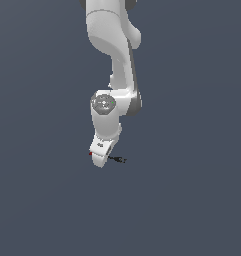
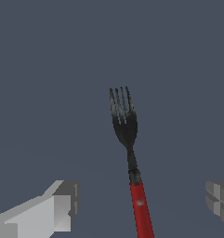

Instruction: Pick up the object and move it to a goal position.

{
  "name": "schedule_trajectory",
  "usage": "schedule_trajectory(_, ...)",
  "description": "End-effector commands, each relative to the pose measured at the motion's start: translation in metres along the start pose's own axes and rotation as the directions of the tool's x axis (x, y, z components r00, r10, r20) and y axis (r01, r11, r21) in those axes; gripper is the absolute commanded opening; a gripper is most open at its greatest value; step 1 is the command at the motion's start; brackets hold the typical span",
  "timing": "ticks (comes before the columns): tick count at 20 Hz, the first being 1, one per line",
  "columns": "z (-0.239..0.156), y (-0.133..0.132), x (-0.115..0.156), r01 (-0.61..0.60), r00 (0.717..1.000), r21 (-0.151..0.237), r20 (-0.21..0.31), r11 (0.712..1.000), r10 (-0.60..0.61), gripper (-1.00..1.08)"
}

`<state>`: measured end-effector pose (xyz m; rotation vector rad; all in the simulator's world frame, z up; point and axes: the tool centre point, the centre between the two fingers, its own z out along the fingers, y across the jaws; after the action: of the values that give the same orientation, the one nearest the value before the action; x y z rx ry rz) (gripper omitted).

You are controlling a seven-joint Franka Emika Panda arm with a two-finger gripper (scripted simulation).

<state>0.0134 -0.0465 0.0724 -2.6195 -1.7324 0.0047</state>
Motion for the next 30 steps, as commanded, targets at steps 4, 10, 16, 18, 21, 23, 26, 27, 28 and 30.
schedule_trajectory(4, 0.009, 0.003, -0.007, 0.099, 0.995, -0.002, -0.001, 0.995, -0.099, 1.00)
schedule_trajectory(10, 0.015, 0.005, -0.012, 0.159, 0.987, -0.003, -0.001, 0.987, -0.159, 1.00)
schedule_trajectory(16, 0.016, 0.005, -0.013, 0.171, 0.985, -0.002, -0.001, 0.985, -0.171, 1.00)
schedule_trajectory(18, 0.017, 0.005, -0.013, 0.171, 0.985, -0.002, -0.001, 0.985, -0.171, 1.00)
schedule_trajectory(21, 0.025, 0.005, -0.013, 0.171, 0.985, -0.003, -0.001, 0.985, -0.171, 1.00)
schedule_trajectory(23, 0.034, 0.005, -0.013, 0.173, 0.985, -0.003, -0.001, 0.985, -0.173, 1.00)
schedule_trajectory(26, 0.051, 0.004, -0.014, 0.174, 0.985, -0.003, -0.001, 0.985, -0.174, 1.00)
schedule_trajectory(27, 0.055, 0.004, -0.013, 0.175, 0.985, -0.003, -0.001, 0.985, -0.175, 1.00)
schedule_trajectory(28, 0.059, 0.004, -0.013, 0.175, 0.985, -0.003, -0.001, 0.985, -0.175, 1.00)
schedule_trajectory(30, 0.064, 0.005, -0.013, 0.175, 0.984, -0.003, -0.001, 0.984, -0.175, 1.00)
